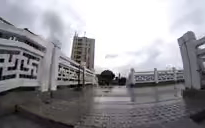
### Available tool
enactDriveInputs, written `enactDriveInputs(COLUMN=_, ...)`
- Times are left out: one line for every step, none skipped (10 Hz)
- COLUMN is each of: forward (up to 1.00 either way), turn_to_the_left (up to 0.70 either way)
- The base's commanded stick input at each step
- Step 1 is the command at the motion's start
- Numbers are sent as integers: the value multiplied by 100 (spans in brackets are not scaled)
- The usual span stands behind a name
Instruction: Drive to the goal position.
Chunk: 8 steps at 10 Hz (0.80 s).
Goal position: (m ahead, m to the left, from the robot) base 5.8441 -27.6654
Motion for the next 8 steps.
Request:
enactDriveInputs(forward=60, turn_to_the_left=0)
enactDriveInputs(forward=60, turn_to_the_left=0)
enactDriveInputs(forward=57, turn_to_the_left=0)
enactDriveInputs(forward=45, turn_to_the_left=0)
enactDriveInputs(forward=45, turn_to_the_left=0)
enactDriveInputs(forward=45, turn_to_the_left=0)
enactDriveInputs(forward=45, turn_to_the_left=0)
enactDriveInputs(forward=45, turn_to_the_left=0)
